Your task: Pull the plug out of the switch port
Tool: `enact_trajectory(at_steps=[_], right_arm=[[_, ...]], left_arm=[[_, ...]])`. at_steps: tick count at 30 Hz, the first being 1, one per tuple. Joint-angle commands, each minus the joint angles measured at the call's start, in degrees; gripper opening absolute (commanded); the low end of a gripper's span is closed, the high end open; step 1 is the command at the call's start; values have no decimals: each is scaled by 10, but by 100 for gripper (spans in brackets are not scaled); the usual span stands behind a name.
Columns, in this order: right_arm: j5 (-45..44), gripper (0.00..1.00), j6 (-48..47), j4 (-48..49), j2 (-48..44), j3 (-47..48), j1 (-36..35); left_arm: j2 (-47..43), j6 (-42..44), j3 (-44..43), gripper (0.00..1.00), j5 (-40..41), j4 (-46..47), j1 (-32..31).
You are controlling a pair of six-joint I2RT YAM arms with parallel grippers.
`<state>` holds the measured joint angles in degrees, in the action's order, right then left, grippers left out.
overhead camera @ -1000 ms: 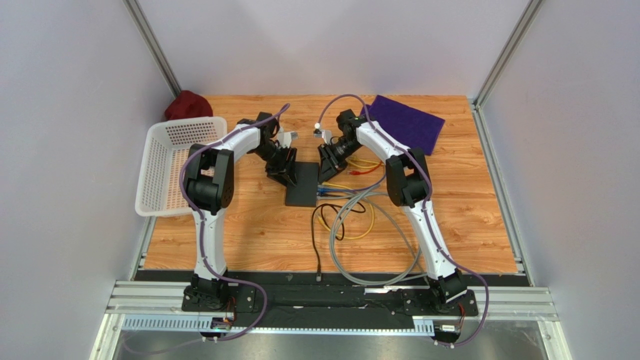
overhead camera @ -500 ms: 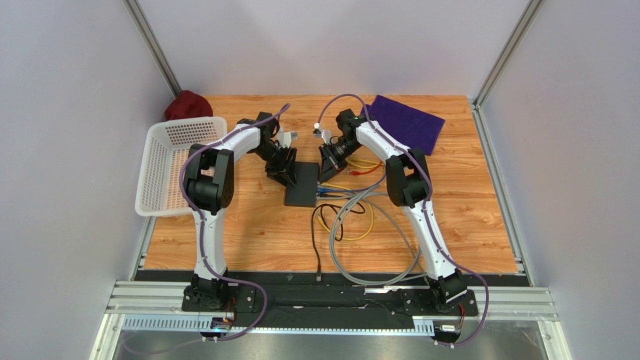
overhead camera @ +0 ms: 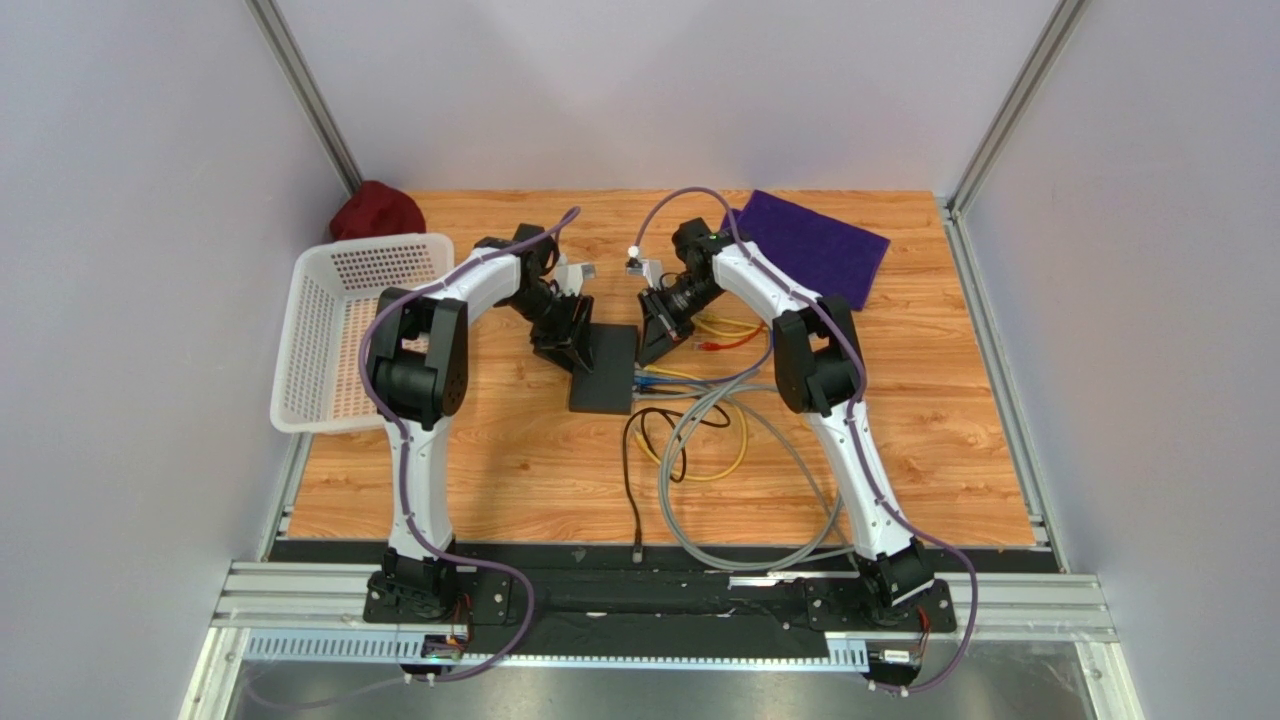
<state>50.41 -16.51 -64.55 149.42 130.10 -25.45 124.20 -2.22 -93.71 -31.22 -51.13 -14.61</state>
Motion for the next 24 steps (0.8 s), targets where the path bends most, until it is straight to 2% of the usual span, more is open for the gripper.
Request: enact_trajectory(at_steps=[1, 18, 24], right_arm=[[-103, 0, -30, 7, 28, -32, -26], [-65, 0, -100, -80, 26, -21, -11], [-66, 0, -98, -81, 27, -14, -10]], left_arm=[[21, 12, -11, 52, 27, 0, -8], [18, 17, -10, 51, 34, -2, -7], [17, 17, -9, 51, 33, -2, -7]])
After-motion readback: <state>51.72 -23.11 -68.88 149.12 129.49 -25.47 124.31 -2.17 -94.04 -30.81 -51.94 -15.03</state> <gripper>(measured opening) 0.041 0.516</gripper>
